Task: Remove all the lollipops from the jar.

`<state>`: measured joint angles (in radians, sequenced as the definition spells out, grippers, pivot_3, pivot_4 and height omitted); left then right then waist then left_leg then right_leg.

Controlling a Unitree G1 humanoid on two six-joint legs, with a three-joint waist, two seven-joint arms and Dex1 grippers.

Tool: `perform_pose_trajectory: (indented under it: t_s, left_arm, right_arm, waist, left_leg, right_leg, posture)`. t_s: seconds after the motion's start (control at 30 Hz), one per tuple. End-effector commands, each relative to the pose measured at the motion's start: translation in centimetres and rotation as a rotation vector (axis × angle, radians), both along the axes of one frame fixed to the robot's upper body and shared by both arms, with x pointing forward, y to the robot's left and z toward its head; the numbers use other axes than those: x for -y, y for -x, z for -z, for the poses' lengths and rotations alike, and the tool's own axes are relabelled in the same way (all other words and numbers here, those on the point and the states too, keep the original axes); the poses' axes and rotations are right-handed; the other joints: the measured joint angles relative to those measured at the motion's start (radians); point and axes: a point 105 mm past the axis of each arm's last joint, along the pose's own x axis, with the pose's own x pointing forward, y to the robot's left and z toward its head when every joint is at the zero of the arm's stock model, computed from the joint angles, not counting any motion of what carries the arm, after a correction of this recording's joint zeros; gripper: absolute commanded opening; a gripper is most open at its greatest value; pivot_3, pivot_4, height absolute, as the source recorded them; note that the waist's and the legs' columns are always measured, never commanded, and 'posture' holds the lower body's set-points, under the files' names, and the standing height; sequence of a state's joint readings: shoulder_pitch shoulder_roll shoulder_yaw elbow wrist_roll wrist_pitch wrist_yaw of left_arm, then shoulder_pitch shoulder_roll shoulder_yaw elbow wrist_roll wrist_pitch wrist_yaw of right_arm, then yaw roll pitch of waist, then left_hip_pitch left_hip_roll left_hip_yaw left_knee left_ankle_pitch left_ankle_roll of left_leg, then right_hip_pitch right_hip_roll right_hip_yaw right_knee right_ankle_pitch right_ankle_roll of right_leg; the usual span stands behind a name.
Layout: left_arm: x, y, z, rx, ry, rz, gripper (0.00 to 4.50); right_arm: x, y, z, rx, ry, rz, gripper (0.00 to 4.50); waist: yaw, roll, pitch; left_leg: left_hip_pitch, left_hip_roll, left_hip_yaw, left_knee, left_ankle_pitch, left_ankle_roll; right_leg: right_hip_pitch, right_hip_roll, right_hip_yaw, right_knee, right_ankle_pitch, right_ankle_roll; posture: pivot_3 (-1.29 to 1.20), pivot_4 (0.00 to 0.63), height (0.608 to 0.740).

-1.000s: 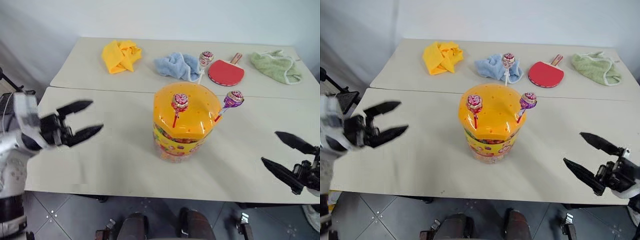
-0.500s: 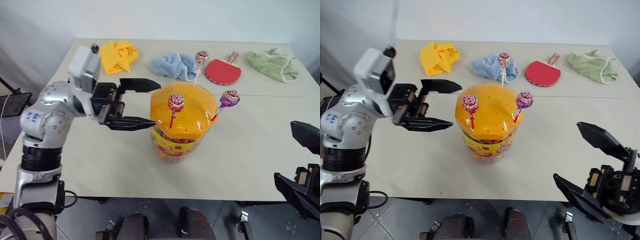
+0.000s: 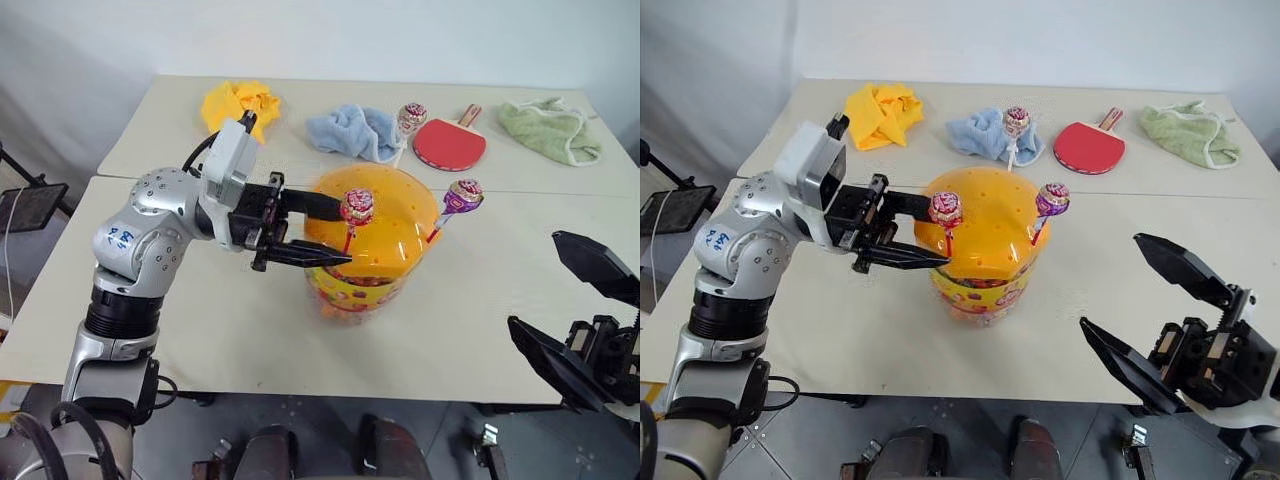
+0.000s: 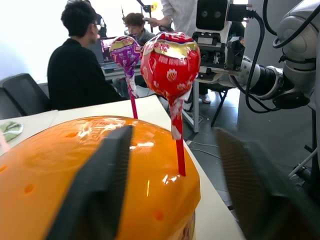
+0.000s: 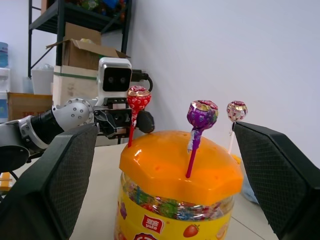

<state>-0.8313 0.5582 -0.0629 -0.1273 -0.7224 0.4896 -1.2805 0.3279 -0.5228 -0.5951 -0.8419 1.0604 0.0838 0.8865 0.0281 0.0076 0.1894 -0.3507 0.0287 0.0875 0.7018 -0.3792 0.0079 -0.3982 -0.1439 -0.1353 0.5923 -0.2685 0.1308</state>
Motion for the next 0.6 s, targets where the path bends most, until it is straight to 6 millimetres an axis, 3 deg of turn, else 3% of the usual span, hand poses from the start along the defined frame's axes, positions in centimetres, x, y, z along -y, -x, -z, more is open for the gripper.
perform_pose_trajectory:
  t_s: [0.03, 0.1, 0.17, 0.27, 0.37, 0.5, 0.6]
  left_arm:
    - [0.5, 0.7, -0.1, 0.039, -0.014, 0.023, 1.25]
    - [0.5, 0.7, -0.2, 0.034, -0.004, 0.024, 0.69]
    - [0.2, 0.8, -2.0, -0.017, 0.105, 0.041, 0.11]
    - [-0.5, 0.9, -4.5, -0.085, 0.26, 0.059, 0.05]
    - [-3.2, -0.1, -6.7, -0.268, 0.386, 0.036, 0.05]
    - [-6.7, -2.8, -5.9, -0.339, 0.394, -0.212, 0.05]
    - [-11.9, -6.0, -1.6, -0.354, 0.205, -0.654, 0.05]
  right_arm:
    - [0.0, 0.2, -0.4, 0.031, -0.001, 0.012, 4.5]
    - [0.0, 0.1, -0.4, 0.029, -0.003, 0.013, 4.5]
    - [-0.1, 0.0, -0.3, 0.023, -0.008, 0.01, 4.5]
    - [-0.1, -0.1, -0.3, 0.016, -0.02, 0.004, 4.5]
    - [-0.3, -0.2, -0.4, 0.011, -0.048, -0.036, 4.5]
    - [-0.4, -0.6, -0.4, -0.001, -0.03, -0.077, 4.5]
    - [-0.8, -0.7, -0.2, -0.008, 0.036, -0.138, 4.5]
  waist:
    - [0.0, 0.0, 0.0]
    - [0.0, 0.0, 0.0]
    - [0.0, 0.0, 0.0]
    - [0.0, 0.0, 0.0]
    - [-0.002, 0.0, 0.0]
    - [-0.008, 0.0, 0.0]
    - [-0.011, 0.0, 0.0]
  left_leg:
    - [0.0, 0.0, 0.0, 0.0, 0.0, 0.0]
    - [0.0, 0.0, 0.0, 0.0, 0.0, 0.0]
    - [0.0, 0.0, 0.0, 0.0, 0.0, 0.0]
    - [0.0, 0.001, 0.0, 0.001, 0.0, 0.0]
    - [0.0, 0.001, -0.001, 0.001, 0.0, 0.0]
    - [0.004, 0.001, -0.001, -0.002, 0.0, 0.0]
    - [0.005, 0.001, 0.002, -0.003, 0.0, 0.0]
  right_leg:
    - [0.0, 0.0, 0.0, 0.0, 0.0, 0.0]
    - [0.0, 0.0, 0.0, 0.0, 0.0, 0.0]
    - [0.0, 0.0, 0.0, 0.0, 0.0, 0.0]
    - [0.0, 0.0, 0.001, 0.0, 0.0, 0.0]
    - [0.0, 0.0, 0.001, 0.0, 0.0, 0.0]
    - [0.0, 0.0, 0.003, 0.002, 0.0, 0.0]
    - [0.0, 0.001, 0.004, 0.002, 0.0, 0.0]
  posture:
    - [0.0, 0.15, 0.74]
    - [0.0, 0.15, 0.74]
    - [0.0, 0.15, 0.74]
    - [0.0, 0.15, 0.74]
    - [0.0, 0.15, 0.74]
    - [0.0, 0.15, 0.74]
    - [0.0, 0.15, 0.74]
